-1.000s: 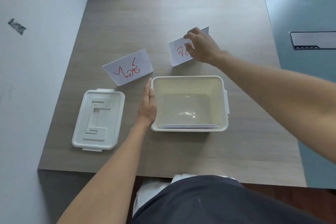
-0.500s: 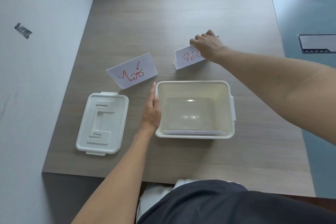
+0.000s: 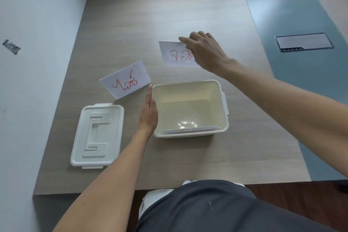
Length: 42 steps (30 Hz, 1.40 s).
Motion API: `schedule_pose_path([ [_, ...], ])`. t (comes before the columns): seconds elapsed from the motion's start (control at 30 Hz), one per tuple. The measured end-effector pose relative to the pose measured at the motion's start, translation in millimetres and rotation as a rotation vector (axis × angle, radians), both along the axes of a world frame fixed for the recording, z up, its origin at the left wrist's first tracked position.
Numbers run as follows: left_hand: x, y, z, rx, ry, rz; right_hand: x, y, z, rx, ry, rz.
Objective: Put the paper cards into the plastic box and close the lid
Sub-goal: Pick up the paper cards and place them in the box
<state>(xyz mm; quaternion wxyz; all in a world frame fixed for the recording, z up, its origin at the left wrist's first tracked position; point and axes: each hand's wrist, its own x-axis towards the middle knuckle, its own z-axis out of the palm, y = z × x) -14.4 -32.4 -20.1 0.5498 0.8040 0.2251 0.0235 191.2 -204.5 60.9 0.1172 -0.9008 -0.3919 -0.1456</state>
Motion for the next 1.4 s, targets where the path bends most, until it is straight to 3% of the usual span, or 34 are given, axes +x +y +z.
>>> schedule_pose_path([
  [0.23,-2,1,-2,0.015,-0.006,-0.013,-80,-17,16,0.157,-0.029,0.037],
  [0.43,-3,0,0,-0.025,-0.009,0.001,-131,-32,16,0.176,-0.027,0.054],
  [0.77,0,1,-4,-0.015,-0.032,0.003,-197,-63,-70,-0.075,0.268,0.134],
  [0.9,1,2,-6,-0.024,-0.045,0.001,-202,-67,-78,-0.057,0.387,0.124],
  [1.0,0,1,-6,0.004,-0.037,-0.008,-183,-69,-79,0.121,0.371,0.008],
  [1.1,1,4,-7,0.034,-0.014,-0.022,-151,-72,-80,0.248,0.283,-0.309],
  [1.23,8,14,-6,0.137,0.017,0.009,-122,-81,-93,0.317,0.524,-0.521],
  [1.33,25,40,-1,0.299,0.013,0.013,-116,-85,-100,0.5,0.849,-0.514],
  [1.4,36,67,2,0.485,-0.029,0.017,-117,-85,-101,0.625,0.961,-0.469],
])
